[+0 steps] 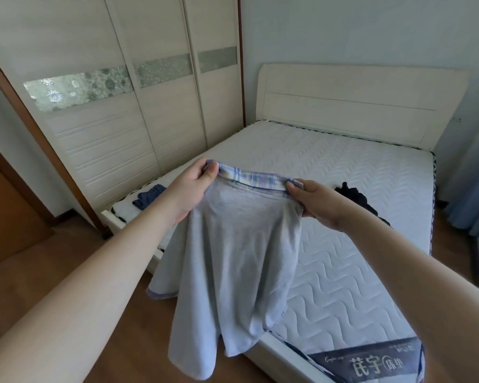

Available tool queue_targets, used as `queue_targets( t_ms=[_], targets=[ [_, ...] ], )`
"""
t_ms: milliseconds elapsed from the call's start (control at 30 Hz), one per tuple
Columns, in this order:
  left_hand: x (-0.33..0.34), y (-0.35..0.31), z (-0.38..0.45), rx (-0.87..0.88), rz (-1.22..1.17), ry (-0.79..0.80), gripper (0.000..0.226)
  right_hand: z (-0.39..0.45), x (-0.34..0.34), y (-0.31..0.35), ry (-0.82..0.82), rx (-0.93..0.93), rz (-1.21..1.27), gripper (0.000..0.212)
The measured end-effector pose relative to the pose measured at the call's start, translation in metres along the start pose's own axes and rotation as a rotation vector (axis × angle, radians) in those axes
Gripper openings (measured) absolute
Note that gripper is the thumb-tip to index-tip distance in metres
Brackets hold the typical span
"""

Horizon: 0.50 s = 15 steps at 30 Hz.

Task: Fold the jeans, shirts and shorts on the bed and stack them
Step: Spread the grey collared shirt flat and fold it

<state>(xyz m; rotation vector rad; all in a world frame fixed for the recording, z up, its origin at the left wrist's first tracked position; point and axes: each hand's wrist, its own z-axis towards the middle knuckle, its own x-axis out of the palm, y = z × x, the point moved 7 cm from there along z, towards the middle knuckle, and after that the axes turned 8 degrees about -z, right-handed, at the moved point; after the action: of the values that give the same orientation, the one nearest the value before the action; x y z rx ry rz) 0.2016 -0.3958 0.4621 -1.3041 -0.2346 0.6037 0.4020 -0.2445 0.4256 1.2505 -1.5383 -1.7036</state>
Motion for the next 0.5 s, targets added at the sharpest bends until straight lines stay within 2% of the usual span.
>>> queue_targets(
  t_ms=[267, 500],
  targets=[
    [-0.025, 0.008, 0.028, 0.060, 0.068, 0.063, 0.024, 0.034, 0.012, -0.001, -0.041, 0.011, 0.053, 0.033],
    [-0.026, 0.039, 0.090, 0.130, 0.264, 0.060, 0.045, 0.089, -0.018, -0.013, -0.121, 0.009, 0.099, 0.033]
  ],
)
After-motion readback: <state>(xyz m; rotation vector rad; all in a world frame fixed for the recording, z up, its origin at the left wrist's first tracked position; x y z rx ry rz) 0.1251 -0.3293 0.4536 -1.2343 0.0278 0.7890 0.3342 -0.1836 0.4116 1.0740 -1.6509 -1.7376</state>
